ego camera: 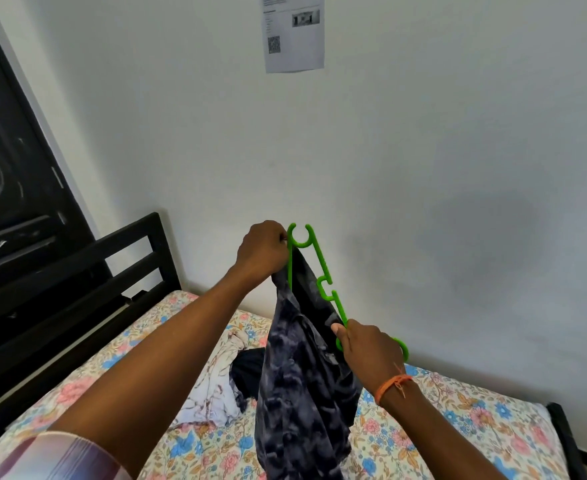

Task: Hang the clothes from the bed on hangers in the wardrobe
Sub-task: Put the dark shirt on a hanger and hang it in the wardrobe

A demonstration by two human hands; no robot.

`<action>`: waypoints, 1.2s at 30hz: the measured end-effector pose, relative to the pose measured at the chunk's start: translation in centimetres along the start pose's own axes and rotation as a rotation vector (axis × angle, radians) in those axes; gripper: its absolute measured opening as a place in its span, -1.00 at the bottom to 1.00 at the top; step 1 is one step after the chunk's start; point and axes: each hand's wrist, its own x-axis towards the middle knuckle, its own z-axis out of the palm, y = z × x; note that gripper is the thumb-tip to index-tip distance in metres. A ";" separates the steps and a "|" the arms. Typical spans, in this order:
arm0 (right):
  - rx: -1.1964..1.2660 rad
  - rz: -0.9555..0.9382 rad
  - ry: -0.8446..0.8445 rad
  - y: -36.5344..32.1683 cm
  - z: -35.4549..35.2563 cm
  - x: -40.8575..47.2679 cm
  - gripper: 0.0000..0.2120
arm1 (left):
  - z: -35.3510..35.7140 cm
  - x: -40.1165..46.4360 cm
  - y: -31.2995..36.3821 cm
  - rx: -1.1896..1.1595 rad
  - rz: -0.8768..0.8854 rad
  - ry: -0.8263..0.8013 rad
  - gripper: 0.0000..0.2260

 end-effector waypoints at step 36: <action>0.438 -0.194 0.397 -4.4 0.7 -1.2 -0.29 | -1.2 -2.2 0.7 -0.351 0.001 -0.344 -0.82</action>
